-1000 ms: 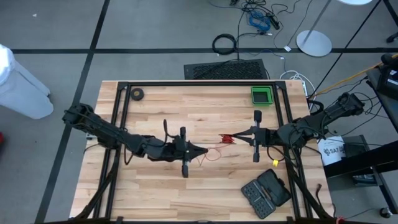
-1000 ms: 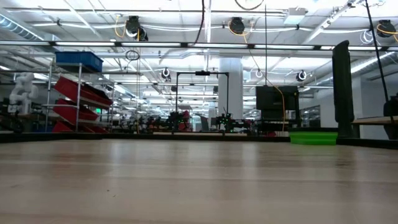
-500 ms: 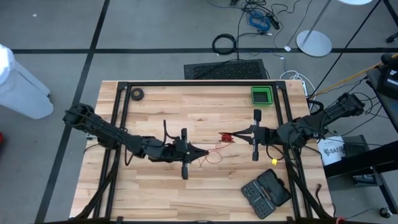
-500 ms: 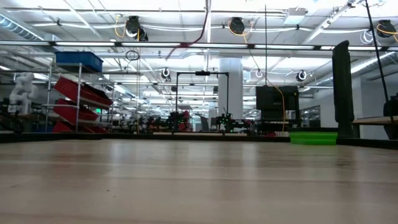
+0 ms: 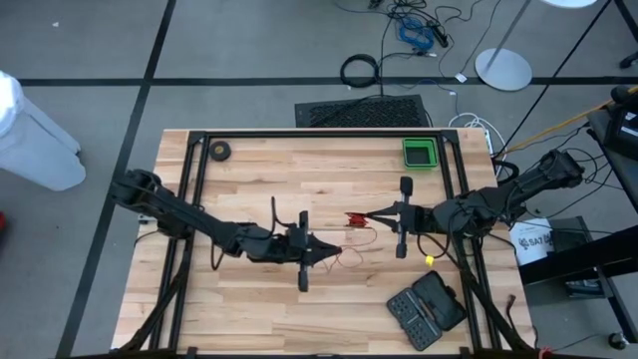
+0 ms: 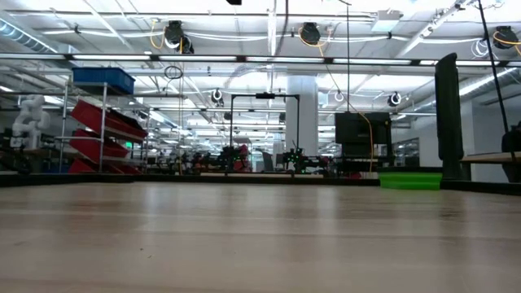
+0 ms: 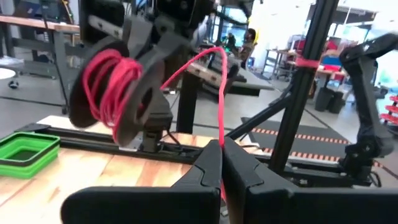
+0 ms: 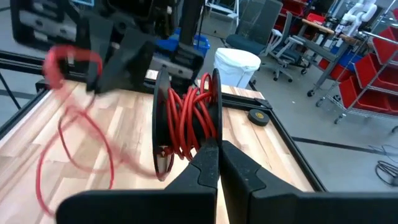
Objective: Coil cords
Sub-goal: Uncoil the red wire from the spool
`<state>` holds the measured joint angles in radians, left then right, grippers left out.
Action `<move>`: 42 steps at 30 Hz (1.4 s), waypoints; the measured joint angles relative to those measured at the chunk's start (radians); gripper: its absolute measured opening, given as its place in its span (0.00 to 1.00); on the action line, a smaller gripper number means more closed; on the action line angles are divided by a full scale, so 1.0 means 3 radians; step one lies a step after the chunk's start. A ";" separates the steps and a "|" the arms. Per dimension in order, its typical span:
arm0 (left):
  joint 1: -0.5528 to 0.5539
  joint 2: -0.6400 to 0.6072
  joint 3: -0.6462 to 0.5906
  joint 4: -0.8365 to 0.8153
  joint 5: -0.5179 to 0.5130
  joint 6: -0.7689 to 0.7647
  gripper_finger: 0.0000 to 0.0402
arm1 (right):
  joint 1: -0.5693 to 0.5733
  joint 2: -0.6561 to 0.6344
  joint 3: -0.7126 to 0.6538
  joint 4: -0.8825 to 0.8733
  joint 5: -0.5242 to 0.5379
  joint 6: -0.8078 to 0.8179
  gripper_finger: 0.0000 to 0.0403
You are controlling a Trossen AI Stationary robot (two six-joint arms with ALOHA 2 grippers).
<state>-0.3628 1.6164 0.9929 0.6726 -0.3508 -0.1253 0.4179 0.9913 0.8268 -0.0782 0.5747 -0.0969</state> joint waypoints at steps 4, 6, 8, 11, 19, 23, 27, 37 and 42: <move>0.0059 0.0124 0.0078 -0.0004 0.0135 -0.0002 0.00 | 0.0000 0.0000 0.0000 -0.0001 0.0001 -0.0001 0.00; 0.0077 0.0212 0.0135 -0.0007 0.0203 -0.0002 0.00 | -0.0001 0.0000 0.0000 0.0003 0.0006 -0.0001 0.00; 0.0091 0.0301 0.0182 -0.0048 0.0271 -0.0003 0.00 | -0.0003 0.0000 0.0000 0.0000 0.0015 -0.0002 0.00; 0.0129 0.0422 0.0242 -0.0108 0.0321 -0.0003 0.00 | -0.0001 0.0000 0.0000 0.0001 0.0016 -0.0002 0.00; 0.0258 0.0605 0.0260 -0.0186 0.0321 -0.0089 0.00 | -0.0001 0.0000 0.0000 -0.0002 0.0018 0.0008 0.00; 0.0312 0.0646 0.0260 -0.0331 0.0319 -0.0092 0.00 | -0.0001 -0.0003 0.0000 -0.0002 0.0018 0.0012 0.00; 0.0336 0.0650 0.0260 -0.0464 0.0312 -0.0092 0.00 | -0.0001 -0.0004 0.0000 -0.0002 0.0015 0.0018 0.00; 0.0343 0.0635 0.0259 -0.0848 0.0015 -0.0086 0.00 | -0.0001 -0.0005 0.0000 -0.0005 0.0008 0.0024 0.00; 0.0395 0.0628 0.0259 -0.1146 -0.0018 -0.0089 0.00 | 0.0001 -0.0019 0.0000 -0.0005 0.0003 0.0024 0.00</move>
<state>-0.2442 1.8048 1.0706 0.3288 -0.3560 -0.1520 0.4183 0.9855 0.8268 -0.0798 0.5755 -0.0898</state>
